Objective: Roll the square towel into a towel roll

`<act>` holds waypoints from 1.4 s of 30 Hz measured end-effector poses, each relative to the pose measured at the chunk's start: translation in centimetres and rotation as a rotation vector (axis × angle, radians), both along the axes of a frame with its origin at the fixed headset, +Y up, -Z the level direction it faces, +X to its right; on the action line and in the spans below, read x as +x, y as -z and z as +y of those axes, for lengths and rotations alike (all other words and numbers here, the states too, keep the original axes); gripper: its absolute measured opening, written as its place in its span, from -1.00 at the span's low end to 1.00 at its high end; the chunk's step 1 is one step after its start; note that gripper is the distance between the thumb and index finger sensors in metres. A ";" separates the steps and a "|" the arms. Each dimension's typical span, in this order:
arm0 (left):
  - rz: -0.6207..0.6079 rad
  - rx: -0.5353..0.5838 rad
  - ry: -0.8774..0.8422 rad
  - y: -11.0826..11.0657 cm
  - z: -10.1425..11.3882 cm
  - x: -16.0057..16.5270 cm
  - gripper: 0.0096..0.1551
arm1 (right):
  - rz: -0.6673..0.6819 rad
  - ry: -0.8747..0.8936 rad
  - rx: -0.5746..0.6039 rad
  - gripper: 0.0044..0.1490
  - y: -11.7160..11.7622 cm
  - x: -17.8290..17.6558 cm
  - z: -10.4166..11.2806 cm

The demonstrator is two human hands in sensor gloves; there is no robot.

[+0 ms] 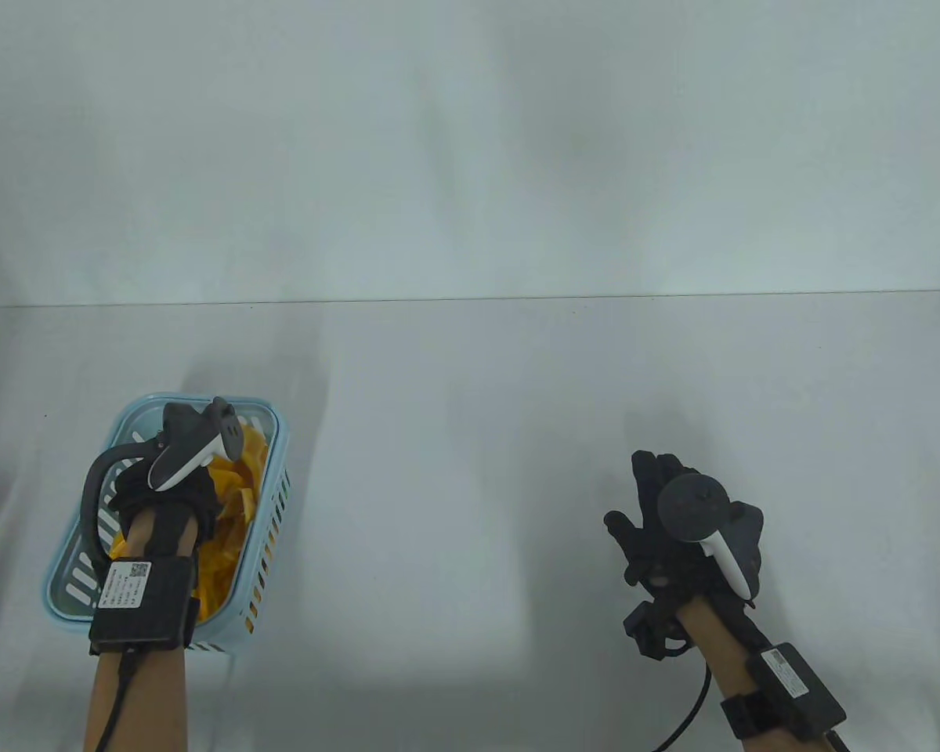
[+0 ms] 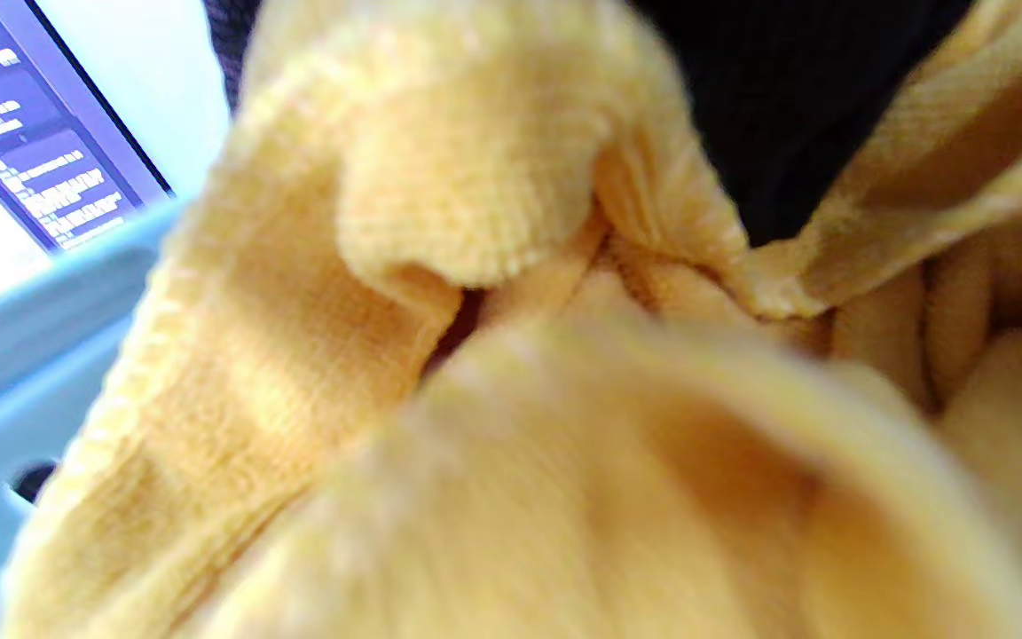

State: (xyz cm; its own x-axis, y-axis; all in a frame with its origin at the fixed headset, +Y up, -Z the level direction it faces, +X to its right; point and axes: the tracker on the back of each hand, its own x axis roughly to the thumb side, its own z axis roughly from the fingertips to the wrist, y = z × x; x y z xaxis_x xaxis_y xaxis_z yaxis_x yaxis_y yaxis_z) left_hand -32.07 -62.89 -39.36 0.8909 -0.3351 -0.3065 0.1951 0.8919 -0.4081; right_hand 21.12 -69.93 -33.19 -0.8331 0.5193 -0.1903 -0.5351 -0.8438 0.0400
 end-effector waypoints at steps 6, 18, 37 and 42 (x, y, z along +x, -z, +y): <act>-0.002 0.124 -0.030 -1.0 4.0 0.2 -0.08 | -0.004 0.021 0.006 0.04 -0.2 0.1 0.2; -0.015 0.375 -0.058 -2.5 10.4 1.3 -0.30 | -0.014 0.053 -0.013 0.03 -0.3 0.3 0.1; -0.216 0.717 -0.376 -4.6 18.5 7.6 -0.29 | -0.021 0.062 -0.009 0.02 -0.2 0.6 0.0; -0.263 0.737 -0.511 -4.5 19.0 9.8 -0.29 | -0.025 0.069 -0.010 0.02 -0.1 0.7 0.0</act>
